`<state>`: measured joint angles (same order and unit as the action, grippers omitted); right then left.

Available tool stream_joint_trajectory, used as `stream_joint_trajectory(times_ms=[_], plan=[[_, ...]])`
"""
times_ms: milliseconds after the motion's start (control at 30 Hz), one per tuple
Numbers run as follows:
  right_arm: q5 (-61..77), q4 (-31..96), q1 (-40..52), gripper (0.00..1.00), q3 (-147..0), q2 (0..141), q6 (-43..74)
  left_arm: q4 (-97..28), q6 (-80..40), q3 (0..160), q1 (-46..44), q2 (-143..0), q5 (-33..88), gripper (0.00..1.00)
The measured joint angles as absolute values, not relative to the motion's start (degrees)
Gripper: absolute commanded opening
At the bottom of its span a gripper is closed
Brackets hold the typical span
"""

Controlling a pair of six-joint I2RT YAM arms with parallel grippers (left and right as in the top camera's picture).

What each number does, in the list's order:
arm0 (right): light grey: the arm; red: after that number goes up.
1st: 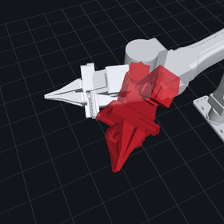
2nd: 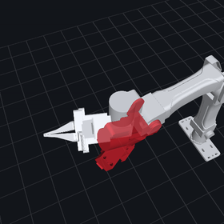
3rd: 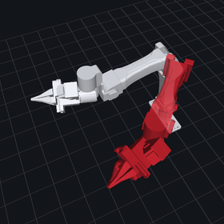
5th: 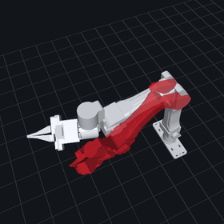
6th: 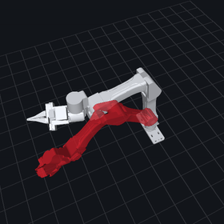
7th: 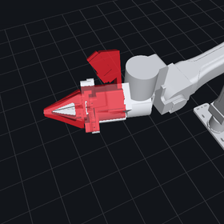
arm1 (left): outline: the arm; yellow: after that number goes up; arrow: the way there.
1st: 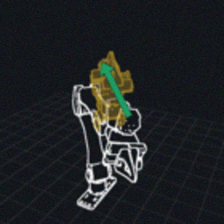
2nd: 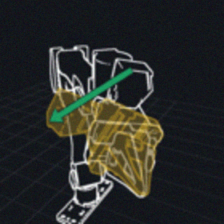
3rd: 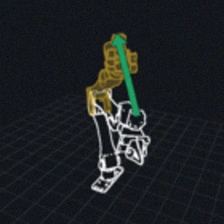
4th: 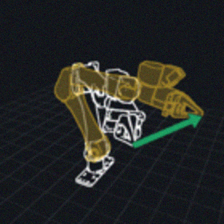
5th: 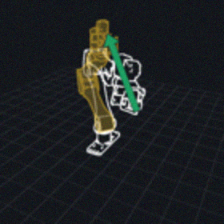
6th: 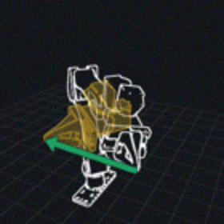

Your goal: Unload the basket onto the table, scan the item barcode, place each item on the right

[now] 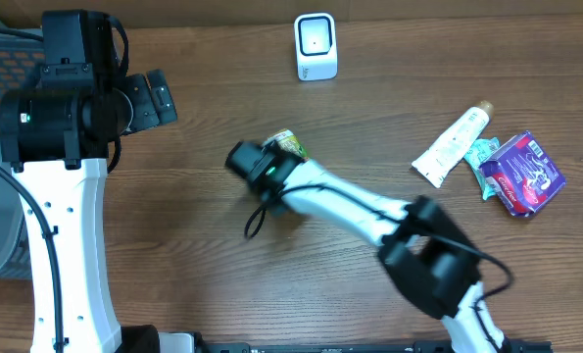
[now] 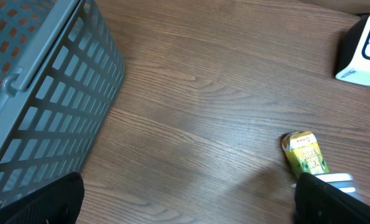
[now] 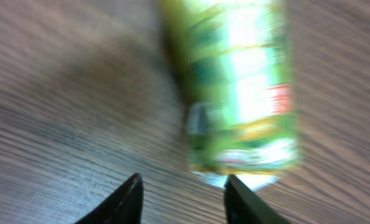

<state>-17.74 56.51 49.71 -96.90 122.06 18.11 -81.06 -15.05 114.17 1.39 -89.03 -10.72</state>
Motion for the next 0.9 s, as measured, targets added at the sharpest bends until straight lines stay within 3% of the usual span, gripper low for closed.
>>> stream_joint_trajectory(times_ms=[67, 200, 467, 733, 900], plan=[[-14.2, 56.6, 46.2, 0.84, -96.9, 118.3, 17.1, -81.1, -15.0, 114.2, 1.4, -89.0, -10.7, 1.00], [-6.1, 56.7, 38.4, 0.88, -97.8, 112.7, 12.0, -81.1, -15.0, 114.2, 1.4, -89.0, -10.7, 1.00], [10.2, 58.0, 30.5, 0.88, -98.3, 116.1, -1.1, -81.1, -15.0, 114.2, 1.4, -89.0, -10.7, 0.99], [16.1, 52.9, 32.1, 0.88, -98.0, 120.6, -4.4, -81.1, -15.0, 114.2, 1.4, -89.0, -10.7, 0.99], [15.9, 49.4, 36.0, 0.81, -98.0, 120.6, -2.6, -81.1, -15.0, 114.2, 1.4, -89.0, -10.7, 1.00]])
